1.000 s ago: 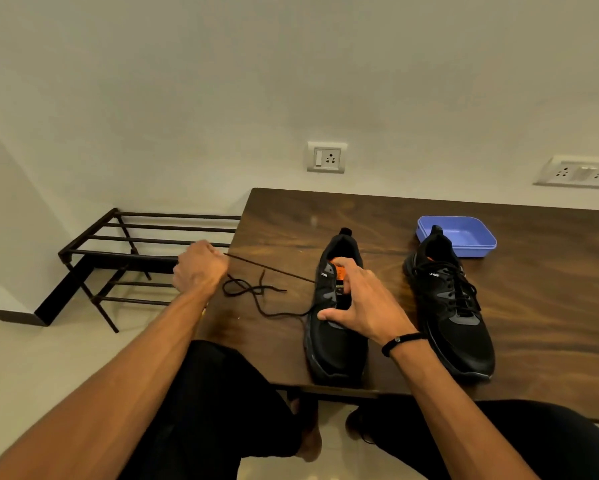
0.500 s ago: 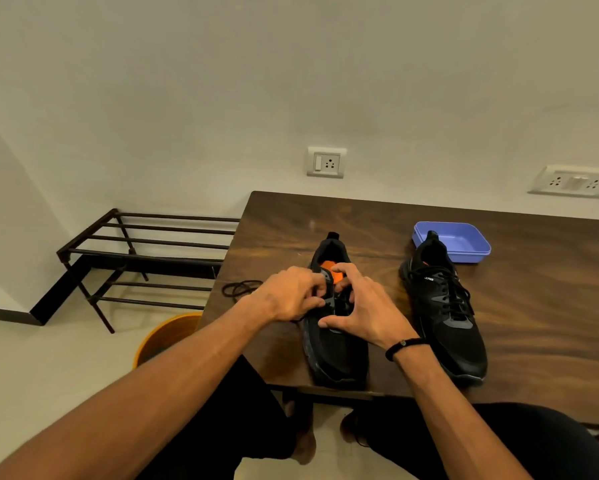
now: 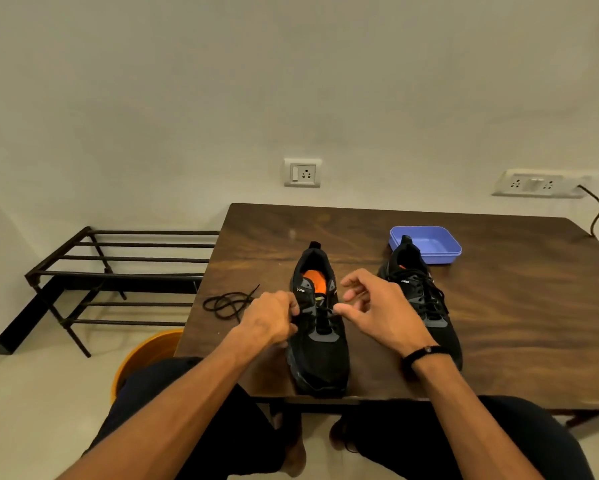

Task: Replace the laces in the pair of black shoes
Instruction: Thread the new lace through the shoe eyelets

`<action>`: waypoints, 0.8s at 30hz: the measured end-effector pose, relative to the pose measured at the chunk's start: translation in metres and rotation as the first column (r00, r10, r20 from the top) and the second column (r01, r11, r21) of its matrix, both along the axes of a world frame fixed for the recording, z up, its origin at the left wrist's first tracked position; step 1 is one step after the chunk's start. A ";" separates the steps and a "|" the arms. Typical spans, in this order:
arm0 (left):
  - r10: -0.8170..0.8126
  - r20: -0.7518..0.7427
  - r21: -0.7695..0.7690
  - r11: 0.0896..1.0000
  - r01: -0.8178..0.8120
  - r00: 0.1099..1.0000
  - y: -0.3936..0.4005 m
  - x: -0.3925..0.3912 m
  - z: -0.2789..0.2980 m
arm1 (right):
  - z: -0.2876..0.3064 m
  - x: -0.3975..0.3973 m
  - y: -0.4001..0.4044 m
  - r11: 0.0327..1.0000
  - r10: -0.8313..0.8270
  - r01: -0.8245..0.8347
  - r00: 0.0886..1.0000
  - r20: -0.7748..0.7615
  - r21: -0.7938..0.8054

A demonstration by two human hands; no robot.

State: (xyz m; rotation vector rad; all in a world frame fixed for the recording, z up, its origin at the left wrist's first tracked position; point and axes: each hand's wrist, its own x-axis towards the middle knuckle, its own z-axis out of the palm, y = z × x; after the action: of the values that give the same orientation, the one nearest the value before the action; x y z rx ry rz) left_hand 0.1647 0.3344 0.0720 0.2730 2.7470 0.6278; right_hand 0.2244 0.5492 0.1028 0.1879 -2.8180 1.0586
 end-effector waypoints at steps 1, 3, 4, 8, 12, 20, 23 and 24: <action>0.001 -0.023 0.002 1.000 -0.001 1.000 0.003 0.003 -0.001 | 0.002 0.004 0.002 0.999 -0.018 0.019 1.000 0.007 -0.039; -0.020 -0.056 -0.017 1.000 0.019 0.998 0.008 0.006 0.000 | 0.003 0.010 0.003 0.995 -0.063 0.066 0.997 0.048 -0.070; -0.023 -0.029 -0.007 1.000 0.023 0.999 0.009 0.007 0.002 | 0.003 0.011 0.002 0.991 -0.086 0.094 0.992 0.088 -0.090; 0.027 0.309 0.393 0.907 -0.153 0.951 0.009 0.007 0.025 | 0.003 0.014 -0.015 0.880 -0.025 0.197 0.928 0.371 -0.433; -0.119 0.527 0.731 0.568 -0.378 0.841 0.010 0.010 0.056 | 0.009 0.016 -0.042 0.618 0.213 0.217 0.879 0.427 -0.756; -0.141 0.341 0.823 0.522 -0.223 0.929 -0.003 0.006 0.078 | 0.026 0.008 -0.016 0.237 0.162 0.331 0.914 0.373 -0.913; 0.263 -0.070 0.266 0.934 -0.236 0.962 -0.021 -0.003 0.064 | 0.035 0.005 0.009 0.216 -0.005 0.380 0.922 0.388 -0.900; 0.299 -0.121 0.088 0.953 -0.290 0.946 -0.028 -0.006 0.058 | 0.038 0.004 0.016 0.205 -0.054 0.398 0.917 0.396 -0.894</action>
State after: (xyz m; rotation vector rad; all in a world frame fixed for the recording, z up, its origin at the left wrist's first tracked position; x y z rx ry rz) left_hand 0.1590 0.3067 0.1303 -0.0894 2.9252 0.8088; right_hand 0.2286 0.5655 0.1409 -0.5574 -1.6112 2.6216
